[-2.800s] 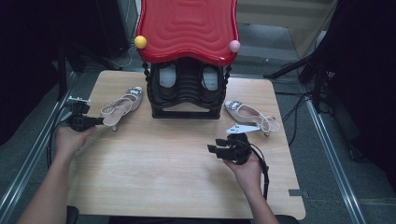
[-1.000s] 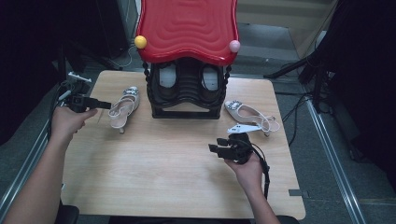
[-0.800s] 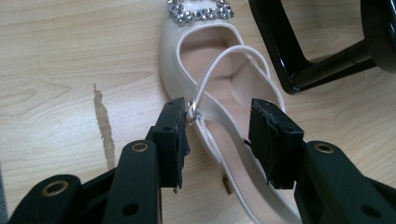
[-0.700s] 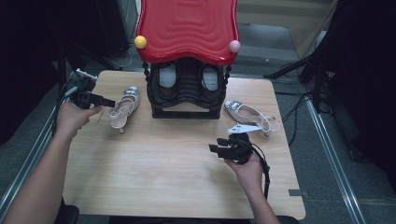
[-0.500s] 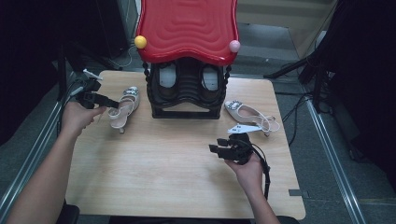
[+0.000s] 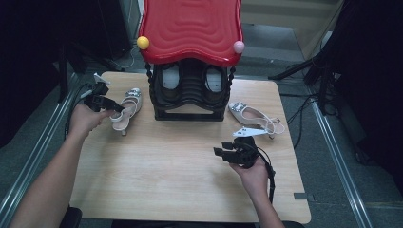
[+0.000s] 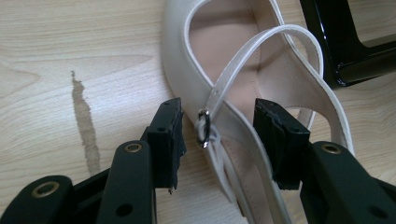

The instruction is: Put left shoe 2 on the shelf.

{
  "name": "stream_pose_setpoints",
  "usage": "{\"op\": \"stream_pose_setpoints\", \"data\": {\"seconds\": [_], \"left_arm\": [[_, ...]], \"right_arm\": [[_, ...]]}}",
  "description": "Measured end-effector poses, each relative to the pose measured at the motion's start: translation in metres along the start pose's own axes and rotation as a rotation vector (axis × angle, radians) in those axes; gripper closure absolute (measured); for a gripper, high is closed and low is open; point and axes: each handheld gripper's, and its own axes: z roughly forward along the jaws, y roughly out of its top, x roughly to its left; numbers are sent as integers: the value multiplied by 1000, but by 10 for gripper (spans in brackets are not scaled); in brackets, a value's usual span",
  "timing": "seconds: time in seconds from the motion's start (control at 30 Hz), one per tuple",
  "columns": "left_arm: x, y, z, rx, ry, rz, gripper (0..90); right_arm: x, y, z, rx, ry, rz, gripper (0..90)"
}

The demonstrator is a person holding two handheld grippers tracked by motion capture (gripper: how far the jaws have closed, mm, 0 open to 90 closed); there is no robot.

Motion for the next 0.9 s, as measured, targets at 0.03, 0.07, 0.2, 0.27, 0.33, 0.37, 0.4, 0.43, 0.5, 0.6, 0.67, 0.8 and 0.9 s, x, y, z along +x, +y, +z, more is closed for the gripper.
{"op": "stream_pose_setpoints", "data": {"seconds": [0.03,0.07,0.2,0.27,0.33,0.37,0.4,0.43,0.5,0.6,0.67,0.8,0.9], "left_arm": [[-1,1,1,-3,4,-2,534],[-2,1,2,0,2,-11,536],[-6,6,6,3,28,-15,544],[-8,7,9,2,31,-19,573],[-8,8,10,3,41,-29,594],[-8,8,9,3,48,-30,616],[-7,8,9,7,64,-28,644],[-7,8,9,5,79,-34,705],[-6,8,8,5,88,-41,794],[-2,7,8,4,75,-55,813],[0,8,6,18,64,-61,818],[3,9,3,16,36,-83,822],[3,9,-2,-15,13,-108,823]], "right_arm": [[0,0,0,0,-1,-1,542],[0,0,0,-1,-1,1,542],[0,0,0,-1,-1,0,542],[0,0,0,-1,-1,0,542],[0,0,0,-2,0,0,542],[0,0,0,-3,-1,0,542],[0,0,0,-4,0,-1,542],[0,0,0,-3,-1,-1,543],[0,0,0,-1,0,1,542],[1,0,0,-3,-2,0,542],[1,0,0,-3,-1,0,542],[-1,0,0,-4,-3,1,542],[-1,0,-1,-6,-4,-1,542]]}}
